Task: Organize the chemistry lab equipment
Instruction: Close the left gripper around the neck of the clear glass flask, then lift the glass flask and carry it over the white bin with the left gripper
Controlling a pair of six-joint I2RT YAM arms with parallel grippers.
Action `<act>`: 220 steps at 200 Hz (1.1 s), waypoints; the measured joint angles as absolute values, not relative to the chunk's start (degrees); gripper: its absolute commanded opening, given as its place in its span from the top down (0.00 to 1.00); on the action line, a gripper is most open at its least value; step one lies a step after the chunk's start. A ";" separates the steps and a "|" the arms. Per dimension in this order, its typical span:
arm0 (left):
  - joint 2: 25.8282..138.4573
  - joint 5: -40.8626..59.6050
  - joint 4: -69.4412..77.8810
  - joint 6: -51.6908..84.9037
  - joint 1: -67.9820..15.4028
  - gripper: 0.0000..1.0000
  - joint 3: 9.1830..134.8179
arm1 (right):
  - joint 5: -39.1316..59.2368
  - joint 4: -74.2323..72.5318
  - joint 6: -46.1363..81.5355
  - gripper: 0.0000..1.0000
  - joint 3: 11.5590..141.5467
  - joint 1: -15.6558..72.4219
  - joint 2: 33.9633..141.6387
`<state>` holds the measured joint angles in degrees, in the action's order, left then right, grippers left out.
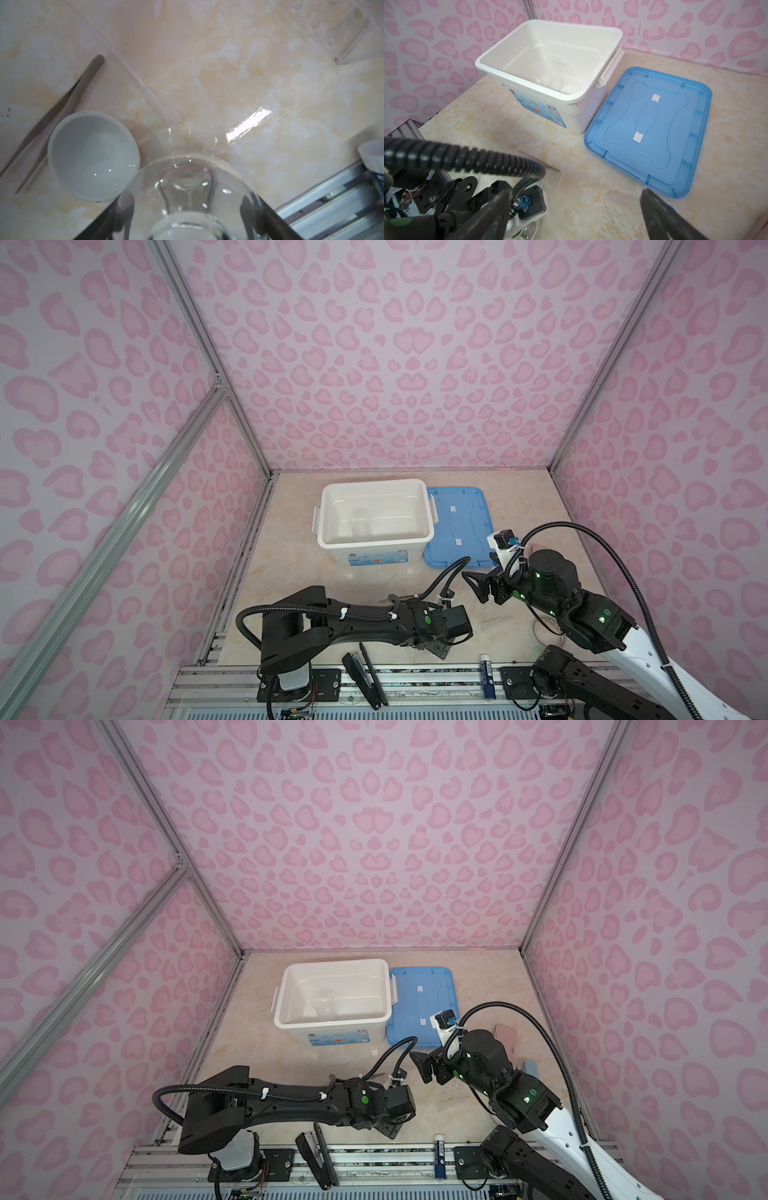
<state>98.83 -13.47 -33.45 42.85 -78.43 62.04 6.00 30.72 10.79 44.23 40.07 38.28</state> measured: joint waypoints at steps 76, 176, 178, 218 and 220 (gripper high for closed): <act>86.37 -16.01 -38.96 40.60 -74.22 0.25 65.60 | 6.33 29.04 10.83 0.02 44.99 40.07 39.57; 76.09 -15.92 -50.98 27.44 -49.19 0.28 81.47 | 13.30 21.34 10.07 0.02 56.73 40.62 55.40; 76.27 -15.79 -51.09 27.20 -48.60 0.28 81.73 | 13.39 21.15 10.07 0.02 57.04 40.71 55.81; 84.12 -10.72 -51.27 22.02 -37.76 0.30 87.70 | 14.41 18.13 10.11 0.03 64.47 42.46 66.50; 84.53 -10.55 -51.22 21.85 -37.43 0.30 87.88 | 14.41 18.13 10.11 0.03 64.47 42.46 66.50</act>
<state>84.53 -10.55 -51.22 21.85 -37.43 87.88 14.41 18.13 10.11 64.47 42.46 66.50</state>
